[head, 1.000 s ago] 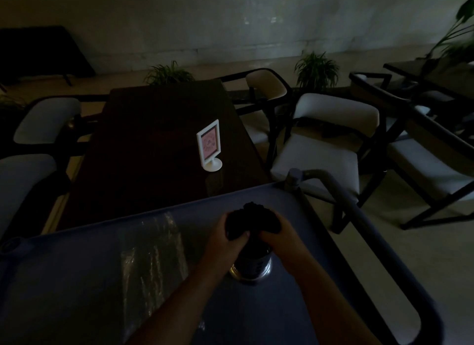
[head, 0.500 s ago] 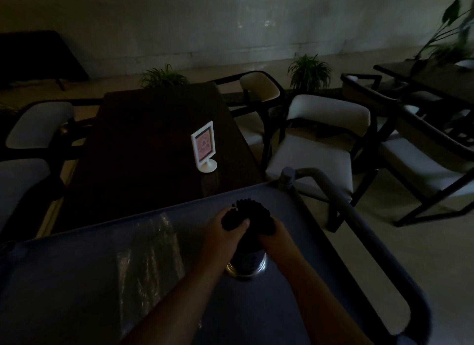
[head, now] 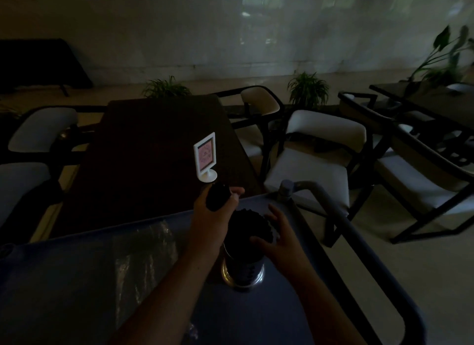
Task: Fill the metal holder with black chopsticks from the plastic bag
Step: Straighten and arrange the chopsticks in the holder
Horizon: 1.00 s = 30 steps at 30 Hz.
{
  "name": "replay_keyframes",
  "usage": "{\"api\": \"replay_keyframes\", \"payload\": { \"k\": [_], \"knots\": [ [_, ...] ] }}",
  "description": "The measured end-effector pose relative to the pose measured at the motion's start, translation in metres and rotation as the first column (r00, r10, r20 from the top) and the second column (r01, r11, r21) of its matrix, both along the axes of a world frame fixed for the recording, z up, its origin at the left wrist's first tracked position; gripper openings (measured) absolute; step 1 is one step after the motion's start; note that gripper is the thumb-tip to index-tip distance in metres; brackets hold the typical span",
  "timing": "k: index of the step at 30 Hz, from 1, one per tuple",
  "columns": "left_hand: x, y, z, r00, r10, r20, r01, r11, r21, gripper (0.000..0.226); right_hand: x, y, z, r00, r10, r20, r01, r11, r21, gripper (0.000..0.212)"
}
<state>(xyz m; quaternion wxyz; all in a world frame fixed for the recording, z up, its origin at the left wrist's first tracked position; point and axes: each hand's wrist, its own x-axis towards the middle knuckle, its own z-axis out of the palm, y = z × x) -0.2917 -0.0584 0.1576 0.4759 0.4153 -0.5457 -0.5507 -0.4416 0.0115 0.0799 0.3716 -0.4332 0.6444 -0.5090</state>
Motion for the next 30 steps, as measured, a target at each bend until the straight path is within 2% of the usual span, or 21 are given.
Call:
{"api": "replay_keyframes", "payload": {
  "k": [3,5,7,11,13,15,17,18,19,21,23,27,29,30],
  "knots": [
    [0.012,-0.002,0.022,0.989,0.086,-0.123,-0.086,0.996,0.008,0.019,0.007,0.008,0.023,0.989,-0.145,-0.011,0.140,0.966,-0.219,0.061],
    [0.023,-0.005,0.035,0.960,0.161,-0.231,-0.160,0.987,0.024,0.021,0.014,0.015,0.042,0.954,-0.299,0.019,0.284,0.881,-0.378,0.036],
    [0.035,-0.008,0.049,0.904,0.211,-0.372,-0.196,0.978,0.076,0.020,0.022,0.021,0.060,0.913,-0.397,0.093,0.394,0.802,-0.448,0.021],
    [0.060,-0.014,0.069,0.717,0.266,-0.644,-0.150,0.962,0.229,0.012,0.048,0.028,0.087,0.902,-0.389,0.187,0.428,0.752,-0.500,0.014],
    [0.067,-0.013,0.077,0.629,0.261,-0.733,-0.104,0.962,0.253,0.013,0.065,0.031,0.088,0.904,-0.324,0.279,0.421,0.788,-0.449,0.018],
    [0.071,-0.007,0.083,0.567,0.253,-0.784,-0.071,0.963,0.260,0.009,0.084,0.032,0.086,0.883,-0.232,0.409,0.381,0.862,-0.333,0.020],
    [0.070,0.000,0.087,0.538,0.239,-0.808,-0.045,0.966,0.256,0.007,0.102,0.031,0.087,0.805,-0.125,0.579,0.275,0.944,-0.180,0.014],
    [0.069,0.004,0.088,0.529,0.227,-0.818,-0.030,0.968,0.249,0.006,0.111,0.028,0.090,0.740,-0.078,0.668,0.210,0.970,-0.119,0.017],
    [0.068,0.008,0.087,0.523,0.211,-0.826,-0.009,0.970,0.242,0.005,0.118,0.026,0.094,0.658,-0.048,0.751,0.155,0.985,-0.073,0.030],
    [0.063,0.018,0.085,0.521,0.191,-0.832,0.034,0.969,0.244,0.004,0.129,0.021,0.105,0.502,-0.009,0.865,0.076,0.997,-0.033,0.051],
    [0.059,0.028,0.080,0.533,0.200,-0.822,0.065,0.959,0.275,0.005,0.130,0.017,0.118,0.402,0.064,0.914,0.022,0.997,-0.079,0.056],
    [0.050,0.047,0.068,0.538,0.143,-0.831,0.190,0.939,0.285,0.012,0.112,0.009,0.135,0.233,0.052,0.971,0.137,0.987,-0.085,0.037],
    [0.044,0.054,0.064,0.523,0.153,-0.838,0.221,0.926,0.306,0.012,0.104,0.008,0.140,0.189,0.051,0.981,0.197,0.976,-0.089,0.018],
    [0.042,0.057,0.062,0.521,0.157,-0.839,0.235,0.919,0.317,0.011,0.100,0.007,0.140,0.174,0.049,0.983,0.214,0.973,-0.087,0.017]
  ]
}}
